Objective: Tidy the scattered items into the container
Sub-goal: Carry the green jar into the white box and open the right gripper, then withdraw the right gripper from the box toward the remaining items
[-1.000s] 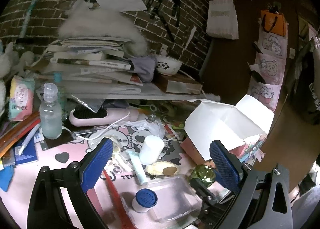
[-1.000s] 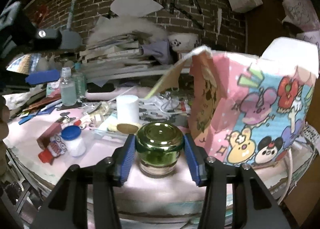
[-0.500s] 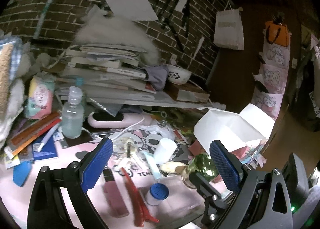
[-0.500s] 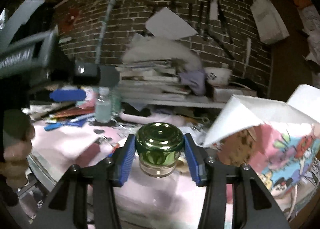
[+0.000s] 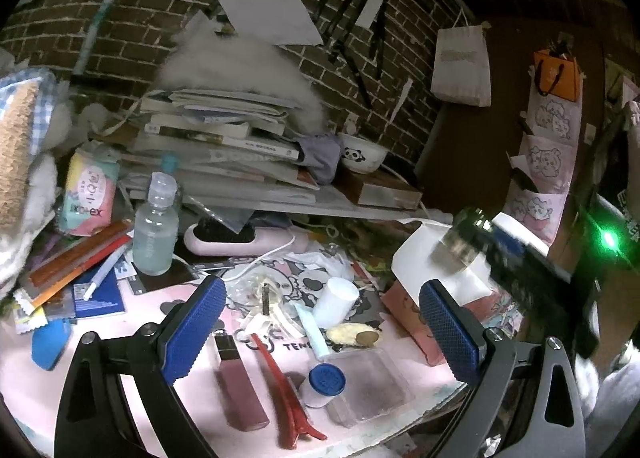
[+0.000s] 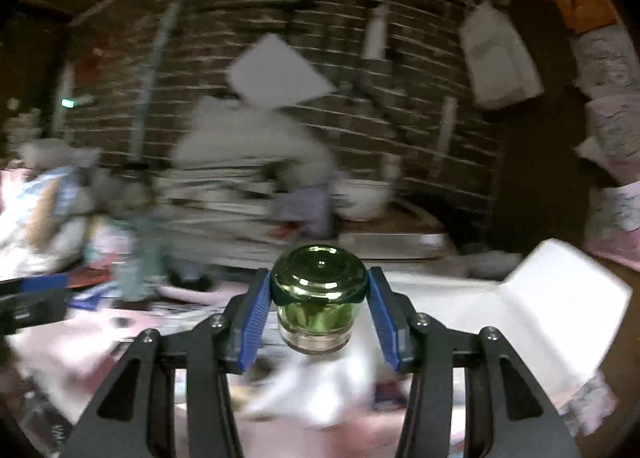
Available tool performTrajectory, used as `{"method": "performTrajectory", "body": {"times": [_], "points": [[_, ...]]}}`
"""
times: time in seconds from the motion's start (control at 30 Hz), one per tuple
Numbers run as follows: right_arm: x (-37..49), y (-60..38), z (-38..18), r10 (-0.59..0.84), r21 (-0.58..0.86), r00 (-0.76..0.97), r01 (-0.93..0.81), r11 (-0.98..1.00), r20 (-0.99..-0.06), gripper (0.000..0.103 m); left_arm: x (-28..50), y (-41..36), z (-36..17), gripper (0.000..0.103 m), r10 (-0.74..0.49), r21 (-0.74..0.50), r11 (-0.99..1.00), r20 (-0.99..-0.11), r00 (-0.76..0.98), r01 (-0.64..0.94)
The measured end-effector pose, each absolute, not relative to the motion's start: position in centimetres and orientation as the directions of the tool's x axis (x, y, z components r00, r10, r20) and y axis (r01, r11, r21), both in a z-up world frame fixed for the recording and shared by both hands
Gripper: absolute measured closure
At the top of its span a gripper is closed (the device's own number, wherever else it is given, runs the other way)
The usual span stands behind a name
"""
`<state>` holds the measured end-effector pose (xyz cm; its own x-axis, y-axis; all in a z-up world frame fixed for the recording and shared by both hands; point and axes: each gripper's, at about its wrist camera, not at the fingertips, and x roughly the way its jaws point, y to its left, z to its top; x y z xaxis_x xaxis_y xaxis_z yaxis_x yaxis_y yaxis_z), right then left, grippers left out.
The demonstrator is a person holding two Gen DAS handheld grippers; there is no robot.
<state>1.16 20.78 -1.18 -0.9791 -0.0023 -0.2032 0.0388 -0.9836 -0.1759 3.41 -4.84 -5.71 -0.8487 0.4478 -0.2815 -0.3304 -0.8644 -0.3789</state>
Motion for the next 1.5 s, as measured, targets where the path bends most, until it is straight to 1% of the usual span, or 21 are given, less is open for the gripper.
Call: {"method": "performTrajectory", "body": {"times": [0.1,0.17,0.2,0.3,0.47,0.57,0.67,0.77,1.07,1.23,1.33,1.5], "points": [[0.0,23.2,-0.5,0.063,-0.179,-0.957,-0.012,-0.984,-0.284,0.058,3.3,-4.6,-5.7,0.006,0.451,-0.378,-0.863,-0.282,-0.847,-0.333],[-0.9,24.8,-0.5,0.078,-0.164,-0.928,-0.018,-0.986,-0.365,0.058,3.3,-4.5,-5.7,0.006,0.453,-0.379,-0.862,-0.282,-0.846,-0.335],[-1.6,25.5,-0.7,0.075,-0.156,-0.900,-0.008,-0.988,-0.429,0.058,3.3,-4.4,-5.7,0.006,0.453,-0.379,-0.862,-0.284,-0.845,-0.335],[-3.4,27.1,-1.1,0.044,-0.125,-0.827,0.032,-0.992,-0.560,0.058,3.2,-4.1,-5.7,0.006,0.453,-0.376,-0.864,-0.289,-0.843,-0.335],[-5.6,27.8,-2.3,0.061,-0.179,-0.721,0.088,-0.980,-0.690,0.058,3.2,-3.8,-5.8,0.006,0.455,-0.372,-0.865,-0.293,-0.841,-0.338],[-6.7,28.4,-2.9,0.032,-0.148,-0.641,0.128,-0.981,-0.767,0.058,3.2,-3.8,-5.8,0.006,0.455,-0.374,-0.864,-0.292,-0.841,-0.338],[-7.9,28.3,-3.2,0.021,-0.139,-0.569,0.164,-0.977,-0.822,0.058,3.1,-3.7,-5.9,0.006,0.457,-0.378,-0.862,-0.296,-0.839,-0.337],[-8.9,28.6,-3.9,-0.017,-0.085,-0.478,0.191,-0.978,-0.878,0.058,3.0,-3.6,-6.0,0.006,0.458,-0.377,-0.862,-0.298,-0.838,-0.338],[-9.3,28.9,-4.5,-0.035,-0.058,-0.431,0.202,-0.978,-0.902,0.058,3.0,-3.5,-6.0,0.006,0.459,-0.378,-0.862,-0.297,-0.837,-0.338],[-9.1,29.1,-3.7,-0.016,-0.086,-0.471,0.193,-0.977,-0.882,0.058,2.9,-3.4,-6.1,0.006,0.458,-0.375,-0.863,-0.298,-0.837,-0.339],[-9.0,29.3,-3.1,-0.013,-0.088,-0.485,0.185,-0.979,-0.874,0.054,2.9,-3.3,-6.1,0.006,0.459,-0.376,-0.862,-0.298,-0.837,-0.340],[-9.0,29.7,-3.4,0.012,-0.114,-0.488,0.180,-0.977,-0.873,0.053,2.9,-3.3,-6.1,0.006,0.458,-0.374,-0.863,-0.299,-0.837,-0.338]]}}
